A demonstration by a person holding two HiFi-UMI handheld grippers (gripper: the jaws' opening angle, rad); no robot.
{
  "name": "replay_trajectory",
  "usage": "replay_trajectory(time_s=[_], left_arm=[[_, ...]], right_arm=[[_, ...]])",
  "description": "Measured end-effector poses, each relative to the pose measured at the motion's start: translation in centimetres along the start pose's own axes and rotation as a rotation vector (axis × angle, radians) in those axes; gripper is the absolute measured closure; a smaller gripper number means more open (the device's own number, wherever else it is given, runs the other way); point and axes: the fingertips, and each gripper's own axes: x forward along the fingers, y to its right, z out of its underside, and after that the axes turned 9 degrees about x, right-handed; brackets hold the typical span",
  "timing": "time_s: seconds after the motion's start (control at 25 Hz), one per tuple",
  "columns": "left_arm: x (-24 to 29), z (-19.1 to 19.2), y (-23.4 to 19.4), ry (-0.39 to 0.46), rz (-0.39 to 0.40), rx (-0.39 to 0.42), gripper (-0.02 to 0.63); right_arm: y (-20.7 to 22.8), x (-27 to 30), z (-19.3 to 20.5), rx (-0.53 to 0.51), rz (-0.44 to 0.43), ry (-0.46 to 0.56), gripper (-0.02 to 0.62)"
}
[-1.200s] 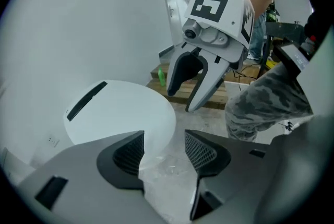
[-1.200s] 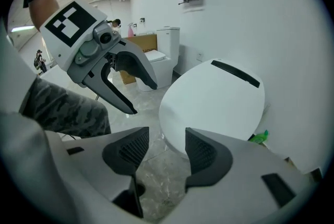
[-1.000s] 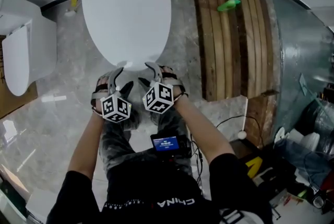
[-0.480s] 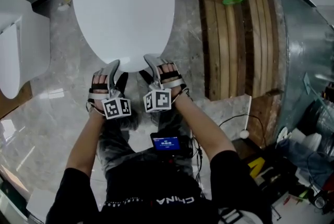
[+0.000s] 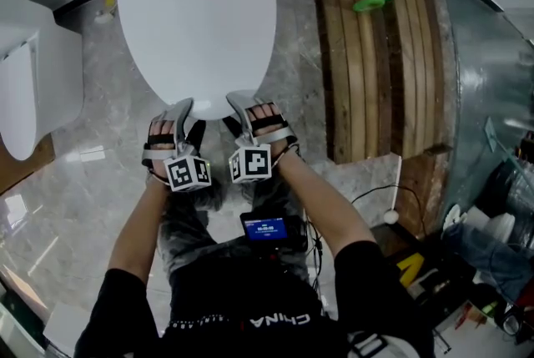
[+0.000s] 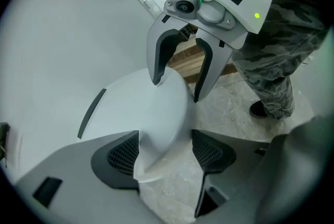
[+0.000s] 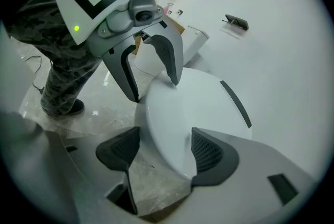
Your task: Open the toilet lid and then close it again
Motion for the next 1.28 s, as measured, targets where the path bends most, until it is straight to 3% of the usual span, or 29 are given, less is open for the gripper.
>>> replay_trajectory(time_s=[0.32,0.48,1.0,1.28], left_arm=[[-5.4,-2.0,-3.9,0.030,-0.026,-0.030,0.291],[-9.0,-3.4,-7.1,0.052,-0.033,-0.031,0.291],[-19.7,-8.0,-22.2,0.045,-0.073,-0.084,0.300],[-21.3,-8.5,-25.8,0.037,-0.111,-0.125,0.296]], right_arm=[[2.9,-5.2,-3.5,0.015,-0.039,0.024,0.296],[5.1,-8.7,-6.1,0.017,-0.059,0.038,0.347],[18.1,-18.9,-16.1,0.058,-0.077,0.089,0.354],[20.9,-20.1,-17.9,0.077,-0.099,0.089,0.354]])
